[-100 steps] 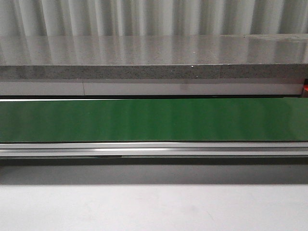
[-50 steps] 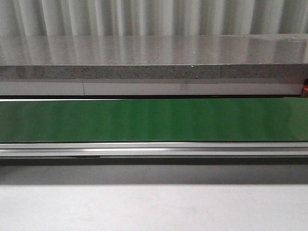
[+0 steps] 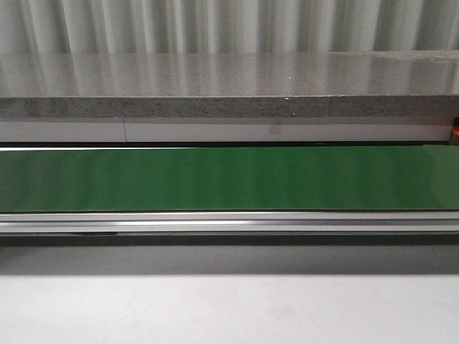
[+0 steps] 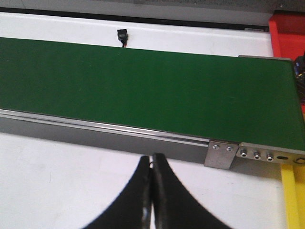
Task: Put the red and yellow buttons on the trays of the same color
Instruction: 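Lower the red button onto the belt's start and open the left gripper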
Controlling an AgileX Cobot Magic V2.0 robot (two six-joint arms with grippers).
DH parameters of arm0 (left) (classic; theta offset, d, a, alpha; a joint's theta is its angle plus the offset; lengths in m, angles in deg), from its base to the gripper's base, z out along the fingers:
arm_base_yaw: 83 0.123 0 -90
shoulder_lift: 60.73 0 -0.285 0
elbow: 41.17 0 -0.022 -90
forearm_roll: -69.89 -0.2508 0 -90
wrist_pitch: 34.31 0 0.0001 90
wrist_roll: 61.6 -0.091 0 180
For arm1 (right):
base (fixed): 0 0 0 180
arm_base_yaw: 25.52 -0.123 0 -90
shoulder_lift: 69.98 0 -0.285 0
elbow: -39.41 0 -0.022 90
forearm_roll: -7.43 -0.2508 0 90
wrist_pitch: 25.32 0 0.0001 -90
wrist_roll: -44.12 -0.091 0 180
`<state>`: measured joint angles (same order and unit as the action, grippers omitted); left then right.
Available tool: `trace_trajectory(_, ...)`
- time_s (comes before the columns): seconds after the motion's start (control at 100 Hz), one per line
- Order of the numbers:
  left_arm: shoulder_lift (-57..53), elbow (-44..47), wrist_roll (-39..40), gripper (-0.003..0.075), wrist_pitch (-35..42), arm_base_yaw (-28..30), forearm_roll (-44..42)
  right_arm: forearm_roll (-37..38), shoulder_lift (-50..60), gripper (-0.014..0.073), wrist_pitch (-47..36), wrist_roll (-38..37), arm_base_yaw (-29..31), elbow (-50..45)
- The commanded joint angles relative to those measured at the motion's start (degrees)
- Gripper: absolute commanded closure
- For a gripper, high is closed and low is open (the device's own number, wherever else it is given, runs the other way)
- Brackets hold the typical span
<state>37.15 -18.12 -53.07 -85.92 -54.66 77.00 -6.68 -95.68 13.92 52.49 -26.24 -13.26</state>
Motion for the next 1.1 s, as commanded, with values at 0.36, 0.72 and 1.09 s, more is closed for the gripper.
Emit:
trace_trajectory(0.36, -3.07, -4.52, -1.44, 0.0563, -1.4, 0.13, 0.75, -0.32, -0.25, 0.0661, -3.32, 0.58, -0.08, 1.35)
trace_trajectory(0.72, -6.52, -20.83, -5.58, 0.0563, -12.75, -0.76, 2.41, -0.32, -0.25, 0.0661, -3.32, 0.58, -0.08, 1.35)
trace_trajectory(1.09, -4.84, -24.06, -6.19, 0.0563, -13.6, -13.15, 2.54, -0.32, -0.25, 0.0661, -3.32, 0.58, -0.08, 1.35)
